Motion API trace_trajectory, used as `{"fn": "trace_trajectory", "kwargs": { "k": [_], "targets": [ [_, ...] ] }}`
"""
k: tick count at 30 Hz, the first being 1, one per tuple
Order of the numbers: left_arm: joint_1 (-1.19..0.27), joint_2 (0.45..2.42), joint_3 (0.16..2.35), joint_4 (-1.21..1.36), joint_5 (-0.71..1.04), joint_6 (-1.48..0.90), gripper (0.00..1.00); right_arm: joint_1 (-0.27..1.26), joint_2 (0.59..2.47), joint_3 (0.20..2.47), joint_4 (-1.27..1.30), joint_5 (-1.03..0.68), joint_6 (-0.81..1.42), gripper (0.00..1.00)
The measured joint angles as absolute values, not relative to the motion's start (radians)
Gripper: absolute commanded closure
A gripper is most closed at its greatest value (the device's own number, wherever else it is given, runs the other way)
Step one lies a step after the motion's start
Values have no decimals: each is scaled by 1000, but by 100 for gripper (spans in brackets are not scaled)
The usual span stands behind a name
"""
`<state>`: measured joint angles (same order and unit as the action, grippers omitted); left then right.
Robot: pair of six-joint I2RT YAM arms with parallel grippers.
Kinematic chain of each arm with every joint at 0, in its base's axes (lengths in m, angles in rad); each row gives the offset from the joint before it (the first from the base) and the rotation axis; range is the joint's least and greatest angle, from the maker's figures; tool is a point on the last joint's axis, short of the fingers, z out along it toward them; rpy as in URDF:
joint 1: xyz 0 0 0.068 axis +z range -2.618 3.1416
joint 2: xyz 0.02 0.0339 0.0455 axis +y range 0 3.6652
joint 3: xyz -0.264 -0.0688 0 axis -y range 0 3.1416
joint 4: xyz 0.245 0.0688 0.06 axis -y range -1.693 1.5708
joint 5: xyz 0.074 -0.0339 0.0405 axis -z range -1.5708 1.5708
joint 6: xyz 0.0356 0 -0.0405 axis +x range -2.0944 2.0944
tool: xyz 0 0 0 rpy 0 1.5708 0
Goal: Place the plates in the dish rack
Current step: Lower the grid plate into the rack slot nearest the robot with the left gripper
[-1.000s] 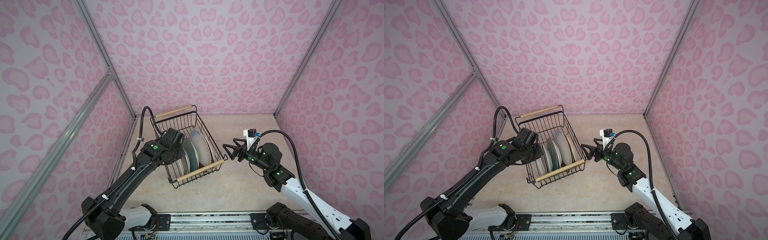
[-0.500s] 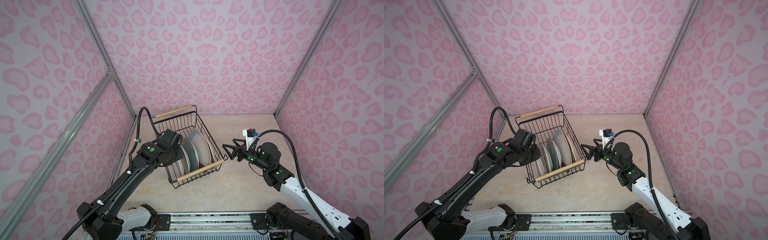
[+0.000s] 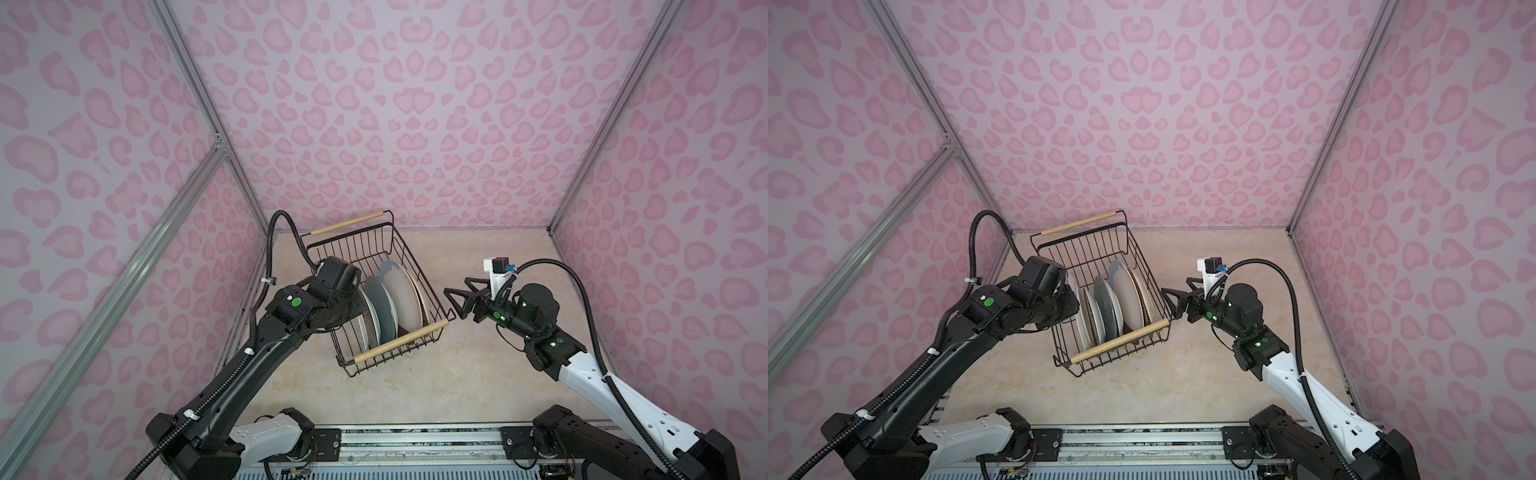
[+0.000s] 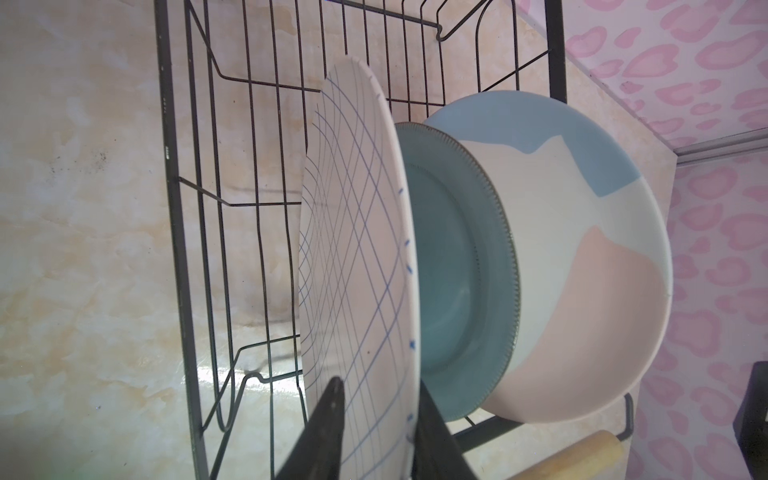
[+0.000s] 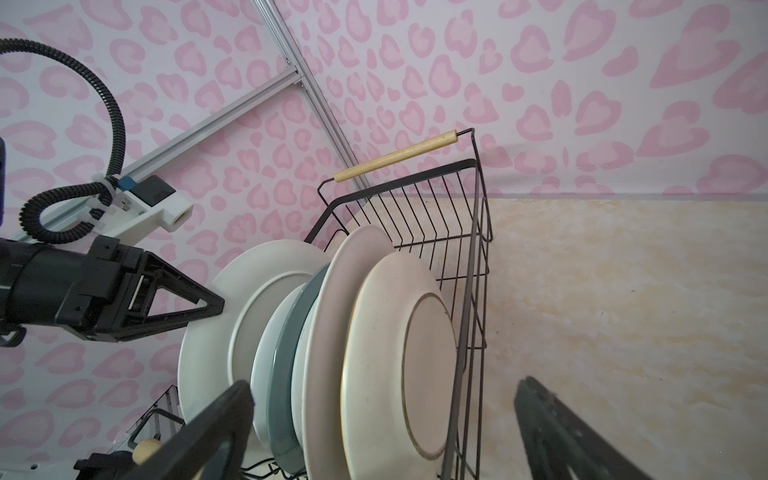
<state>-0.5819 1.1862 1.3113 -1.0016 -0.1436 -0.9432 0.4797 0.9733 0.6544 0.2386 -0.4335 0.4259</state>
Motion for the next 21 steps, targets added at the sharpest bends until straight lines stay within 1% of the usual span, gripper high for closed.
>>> {"fn": "trace_trajectory", "kwargs": {
  "k": [9,12,14,21],
  "targets": [
    [-581,1168,1374,-1026,-190,-914,65,480,986,669,214,-419,421,3],
    [-581,1156,1397,-1032,-218,-901,65,480,1000,678,200,-408,416,3],
    [-579,1149,1406,-1041,-237,-888,59,480,1011,686,187,-404,415,3],
    [-529,1081,1382,-1050,-266,-854,48,471,1062,751,115,-384,403,3]
  ]
}}
